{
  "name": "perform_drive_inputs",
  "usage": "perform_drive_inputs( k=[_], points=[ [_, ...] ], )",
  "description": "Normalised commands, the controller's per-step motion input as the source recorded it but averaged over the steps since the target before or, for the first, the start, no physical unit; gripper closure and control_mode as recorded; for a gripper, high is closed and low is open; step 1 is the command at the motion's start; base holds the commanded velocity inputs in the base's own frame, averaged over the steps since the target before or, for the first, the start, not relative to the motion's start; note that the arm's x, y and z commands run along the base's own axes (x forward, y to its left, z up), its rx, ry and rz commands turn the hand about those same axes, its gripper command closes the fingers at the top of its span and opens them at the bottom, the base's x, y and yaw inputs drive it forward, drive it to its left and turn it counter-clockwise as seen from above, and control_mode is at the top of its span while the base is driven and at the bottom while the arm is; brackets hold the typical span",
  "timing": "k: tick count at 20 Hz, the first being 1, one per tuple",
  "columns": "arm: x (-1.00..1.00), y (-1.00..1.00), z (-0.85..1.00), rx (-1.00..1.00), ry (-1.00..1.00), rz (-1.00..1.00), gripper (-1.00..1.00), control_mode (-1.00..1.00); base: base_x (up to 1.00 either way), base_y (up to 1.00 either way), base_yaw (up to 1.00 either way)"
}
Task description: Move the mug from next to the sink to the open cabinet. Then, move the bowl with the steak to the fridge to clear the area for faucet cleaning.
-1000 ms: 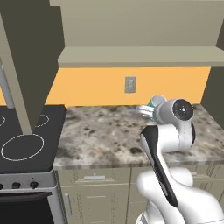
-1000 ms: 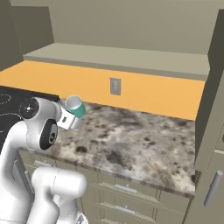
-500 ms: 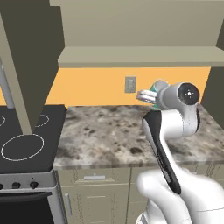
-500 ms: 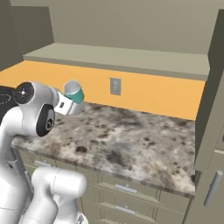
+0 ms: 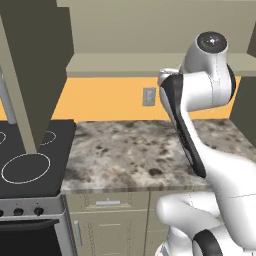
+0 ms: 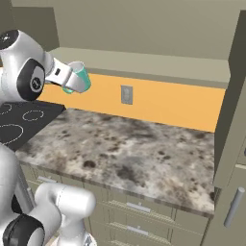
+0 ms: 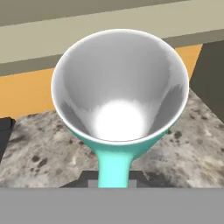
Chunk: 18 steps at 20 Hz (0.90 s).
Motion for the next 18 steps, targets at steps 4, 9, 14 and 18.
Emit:
perform_drive_inputs(
  k=[4, 9, 14, 18],
  points=[
    [0.00, 0.15, 0.07, -0.09, 0.00, -0.03, 1.00, -1.00, 0.00, 0.00, 0.00],
    [0.22, 0.00, 0.04, 0.00, -0.04, -0.03, 1.00, -1.00, 0.00, 0.00, 0.00],
    [0.05, 0.00, -0.12, -0.07, -0.31, 0.00, 1.00, -1.00, 0.00, 0.00, 0.00],
    [0.33, 0.01, -0.31, -0.02, -0.01, 0.00, 1.00, -1.00, 0.00, 0.00, 0.00]
  ],
)
